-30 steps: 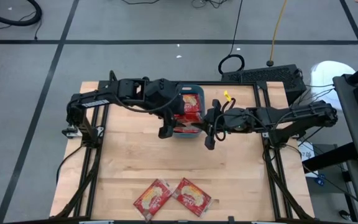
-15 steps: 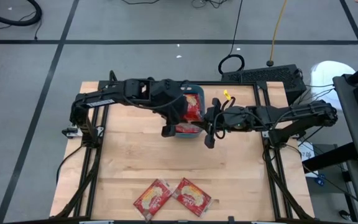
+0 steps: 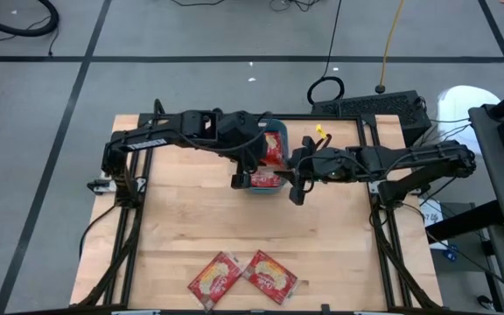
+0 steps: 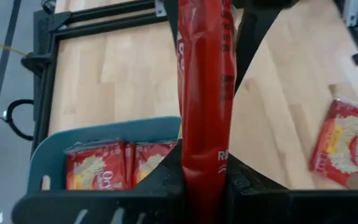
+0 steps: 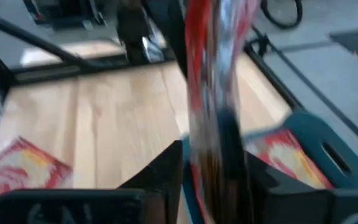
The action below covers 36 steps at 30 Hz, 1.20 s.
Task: Sort popcorn bags into baskets
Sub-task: Put the red popcorn bag into the blue bin
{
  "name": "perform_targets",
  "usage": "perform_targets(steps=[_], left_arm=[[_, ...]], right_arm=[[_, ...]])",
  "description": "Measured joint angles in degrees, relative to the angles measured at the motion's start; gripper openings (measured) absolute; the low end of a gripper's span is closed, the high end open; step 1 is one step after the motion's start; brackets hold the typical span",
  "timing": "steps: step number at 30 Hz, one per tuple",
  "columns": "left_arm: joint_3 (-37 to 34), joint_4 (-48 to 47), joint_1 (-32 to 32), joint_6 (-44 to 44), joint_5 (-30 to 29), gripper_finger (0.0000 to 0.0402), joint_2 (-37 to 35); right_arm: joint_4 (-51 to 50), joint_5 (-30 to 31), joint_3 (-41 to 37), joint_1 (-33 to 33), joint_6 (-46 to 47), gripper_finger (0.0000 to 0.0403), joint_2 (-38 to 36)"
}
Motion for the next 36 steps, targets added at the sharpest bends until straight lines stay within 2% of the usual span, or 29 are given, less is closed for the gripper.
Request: perform_targets(steps=[5, 11, 14, 17, 20, 24, 30, 36], left_arm=[[-0.03, -0.29, 1.8, 0.38, -0.48, 0.0022, 0.21], [0.02, -1.04, 3.53, 0.39, -1.19, 0.0024, 3.86], [0.02, -2.39, 3.7, 0.39, -5.37, 0.0037, 6.48], [0.0, -4.71, 3.68, 0.41, -10.35, 0.0033, 9.35], [0.0, -4.65, 3.9, -0.16, -11.16, 0.0022, 12.41], [0.0, -4.26, 4.08, -1.11, -12.37, 0.0022, 16.1], [-0.02, -3.95, 4.11, 0.85, -18.35, 0.0045, 19.21], [-0.02, -6.36, 4.15, 0.32, -18.39, 0.0026, 19.59]], right_arm=[[-9.33, -0.04, 0.0, -1.01, 3.28, 0.0122, -1.59], [-19.73, -0.09, 0.0, -1.21, 9.77, 0.0122, -3.84], [-24.65, -0.11, 0.0, -1.2, 13.61, 0.0119, -4.72], [-29.63, -0.18, 0.0, -1.19, 17.73, 0.0119, -5.18], [-33.83, -0.2, 0.0, -1.19, 22.21, 0.0118, -5.6], [-37.64, -0.35, 0.0, -1.19, 26.26, 0.0118, -5.82], [-39.33, -0.37, 0.0, -1.19, 27.81, 0.0118, -6.97], [-39.32, -0.39, -0.02, -1.19, 27.81, 0.0118, -8.43]])
